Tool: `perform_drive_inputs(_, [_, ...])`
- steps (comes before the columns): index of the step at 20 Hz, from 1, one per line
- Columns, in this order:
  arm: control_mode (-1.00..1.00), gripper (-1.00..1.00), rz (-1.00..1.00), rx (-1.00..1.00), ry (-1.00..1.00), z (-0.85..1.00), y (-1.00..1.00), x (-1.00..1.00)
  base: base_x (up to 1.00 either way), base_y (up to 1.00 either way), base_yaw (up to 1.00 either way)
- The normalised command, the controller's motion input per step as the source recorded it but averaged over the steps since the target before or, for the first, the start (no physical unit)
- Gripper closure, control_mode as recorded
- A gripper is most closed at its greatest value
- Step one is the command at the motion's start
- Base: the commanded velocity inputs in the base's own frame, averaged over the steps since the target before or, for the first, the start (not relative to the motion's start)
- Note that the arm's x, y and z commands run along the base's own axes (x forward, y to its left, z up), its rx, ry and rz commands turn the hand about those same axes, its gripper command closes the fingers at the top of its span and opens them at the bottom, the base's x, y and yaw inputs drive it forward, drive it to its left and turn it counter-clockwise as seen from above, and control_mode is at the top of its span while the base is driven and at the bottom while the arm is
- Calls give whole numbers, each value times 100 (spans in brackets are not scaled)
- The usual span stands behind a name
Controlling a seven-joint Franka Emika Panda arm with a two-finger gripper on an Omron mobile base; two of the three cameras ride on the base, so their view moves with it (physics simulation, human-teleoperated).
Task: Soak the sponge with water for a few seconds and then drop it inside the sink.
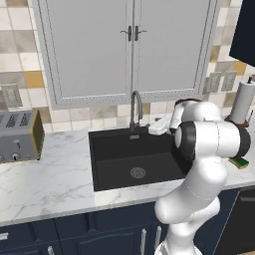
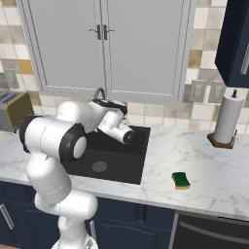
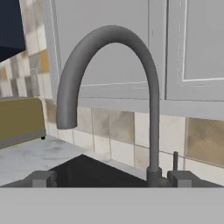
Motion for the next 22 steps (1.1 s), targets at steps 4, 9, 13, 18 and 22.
perform_drive_inputs(4, [-100,-100,0,0,-4,-8,0,14,0,0,0])
perform_drive_inputs(9, [-100,-100,0,0,-3,0,1,15,0,0,0])
perform_drive_inputs(13, [-100,-100,0,0,0,0,5,18,0,0,0])
perform_drive_inputs(18, [-100,-100,0,0,0,-5,4,23,0,0,0])
perform_drive_inputs(22, [-100,-100,0,0,0,-10,2,26,0,0,0])
